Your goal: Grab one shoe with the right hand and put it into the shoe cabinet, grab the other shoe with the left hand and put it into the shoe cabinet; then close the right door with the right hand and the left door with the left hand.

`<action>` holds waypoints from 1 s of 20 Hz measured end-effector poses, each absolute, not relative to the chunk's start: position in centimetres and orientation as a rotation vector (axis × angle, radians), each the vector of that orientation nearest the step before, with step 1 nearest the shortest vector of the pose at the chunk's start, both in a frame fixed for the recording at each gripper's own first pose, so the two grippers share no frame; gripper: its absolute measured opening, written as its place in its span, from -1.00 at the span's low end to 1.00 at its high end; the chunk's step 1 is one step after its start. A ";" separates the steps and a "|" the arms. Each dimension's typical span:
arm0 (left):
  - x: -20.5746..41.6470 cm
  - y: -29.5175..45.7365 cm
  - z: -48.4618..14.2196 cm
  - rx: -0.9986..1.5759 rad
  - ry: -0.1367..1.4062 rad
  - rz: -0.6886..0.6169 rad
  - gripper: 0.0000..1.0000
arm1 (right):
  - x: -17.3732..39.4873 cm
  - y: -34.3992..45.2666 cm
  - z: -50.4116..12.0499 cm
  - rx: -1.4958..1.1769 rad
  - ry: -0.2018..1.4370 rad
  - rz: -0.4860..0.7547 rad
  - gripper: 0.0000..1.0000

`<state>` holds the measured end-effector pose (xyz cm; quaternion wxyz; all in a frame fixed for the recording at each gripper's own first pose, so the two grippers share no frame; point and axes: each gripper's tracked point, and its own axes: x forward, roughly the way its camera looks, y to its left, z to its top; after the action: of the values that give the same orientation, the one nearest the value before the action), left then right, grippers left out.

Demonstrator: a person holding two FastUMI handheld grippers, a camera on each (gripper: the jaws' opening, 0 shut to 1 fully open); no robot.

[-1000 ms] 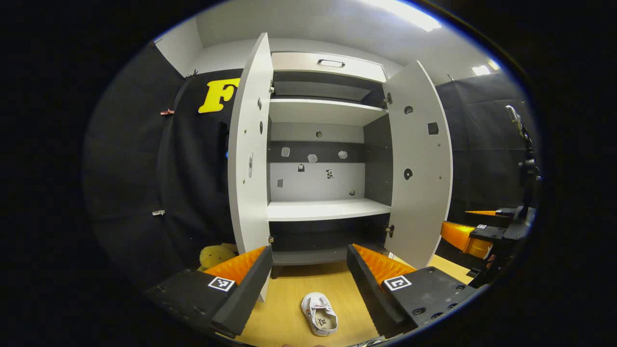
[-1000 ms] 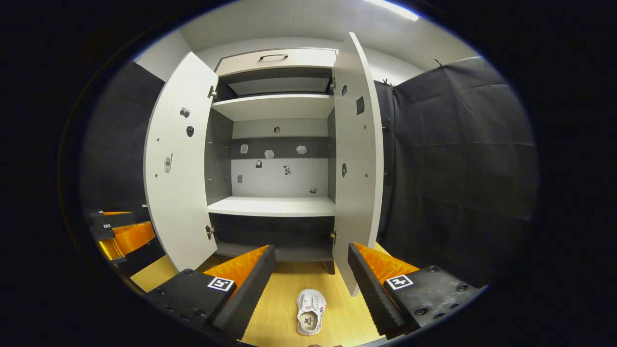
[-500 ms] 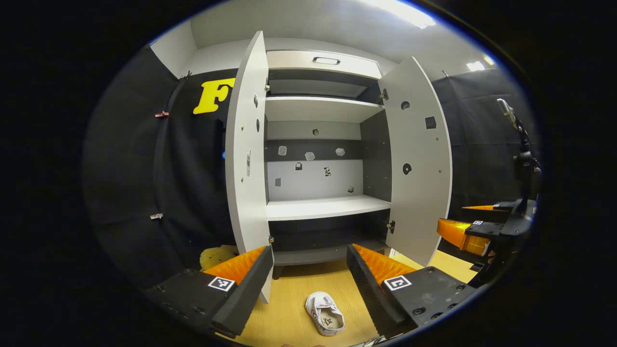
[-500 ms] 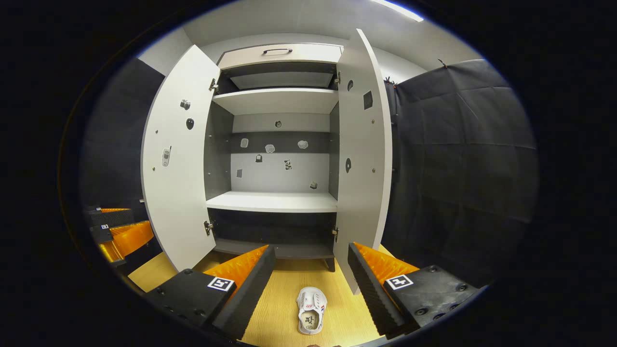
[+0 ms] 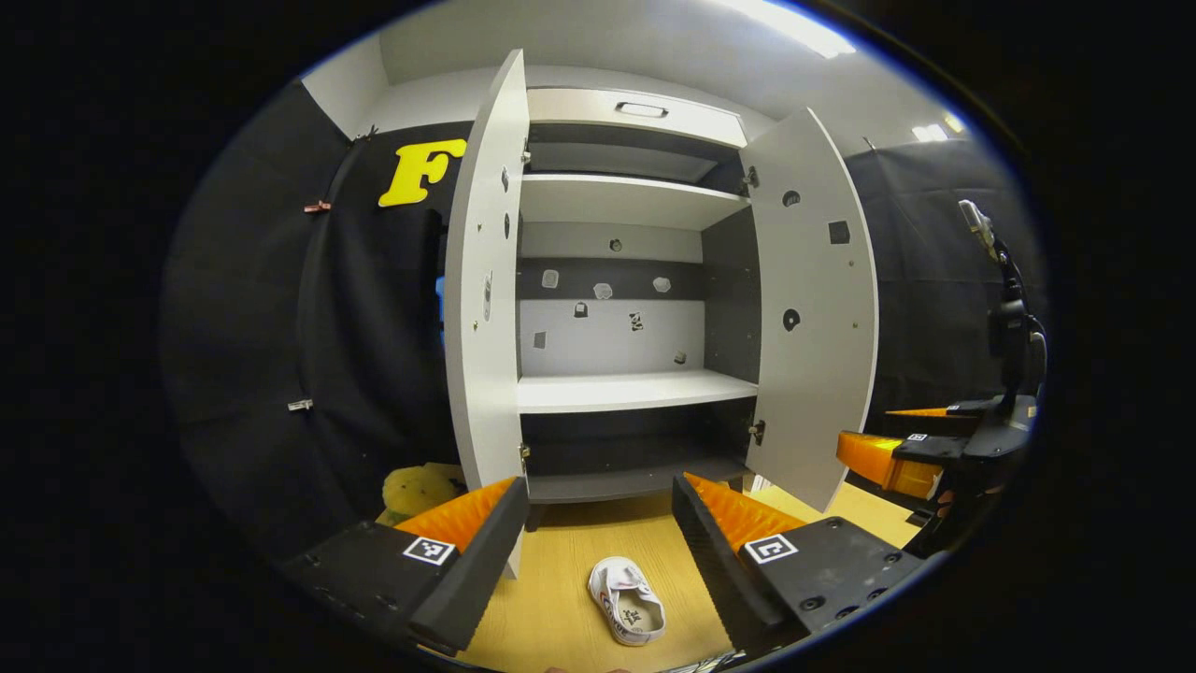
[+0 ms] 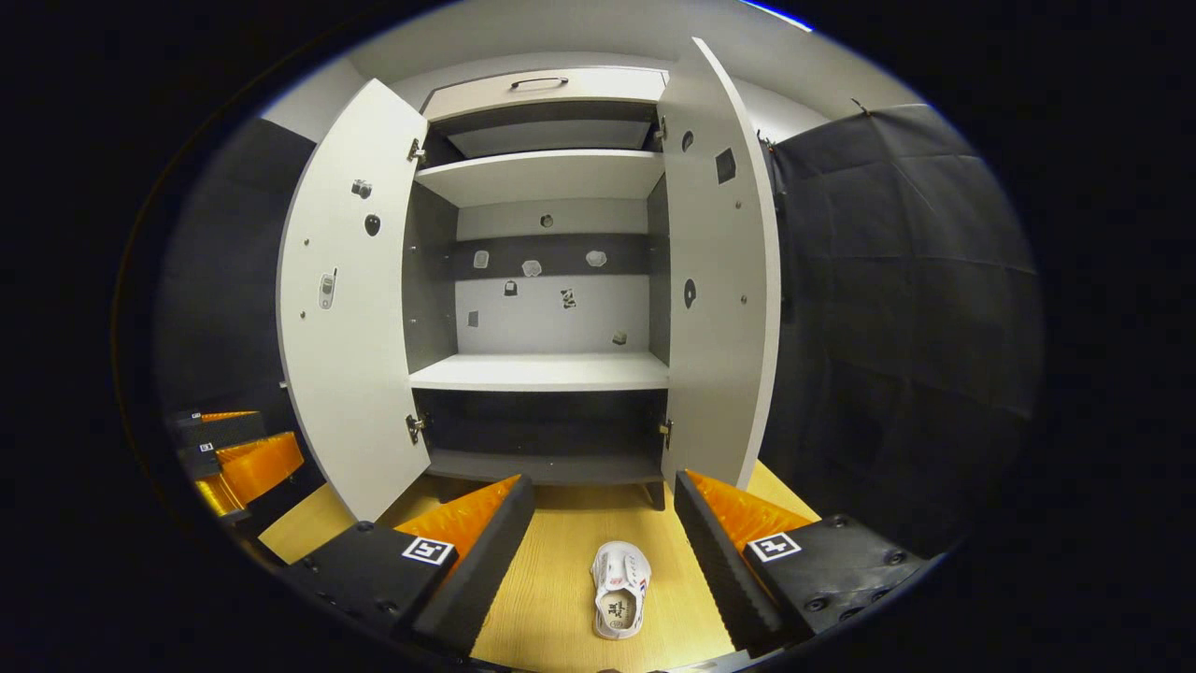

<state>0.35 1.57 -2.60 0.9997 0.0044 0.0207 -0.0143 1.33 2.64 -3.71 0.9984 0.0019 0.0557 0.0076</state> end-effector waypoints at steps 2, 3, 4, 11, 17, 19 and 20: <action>0.3 1.9 -2.8 0.007 0.048 -0.021 0.92 | 1.5 2.8 -5.3 0.000 0.153 0.021 0.96; 0.2 2.1 -3.1 0.001 0.049 -0.020 0.93 | 1.8 3.0 -5.9 0.004 0.169 0.029 0.96; 0.1 2.2 -3.1 -0.003 0.050 -0.021 0.93 | 1.9 3.2 -6.8 0.009 0.190 0.037 0.96; -0.4 3.4 -5.9 0.025 0.094 0.000 0.93 | 4.1 3.8 -17.0 -0.016 0.421 0.066 0.96; -0.1 3.9 -9.8 -0.041 0.187 0.011 0.93 | 4.3 6.1 -25.3 -0.013 0.581 0.139 0.97; 0.2 3.8 -11.0 -0.038 0.209 0.011 0.93 | 3.9 6.5 -28.4 -0.005 0.642 0.153 0.97; 0.3 3.9 -11.4 -0.031 0.218 0.015 0.93 | 4.0 6.5 -29.8 -0.006 0.665 0.154 0.98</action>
<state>0.27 3.90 -11.38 0.9939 -0.0153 0.1087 0.0073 3.97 6.48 -29.79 0.9423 -0.0031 0.3262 0.0754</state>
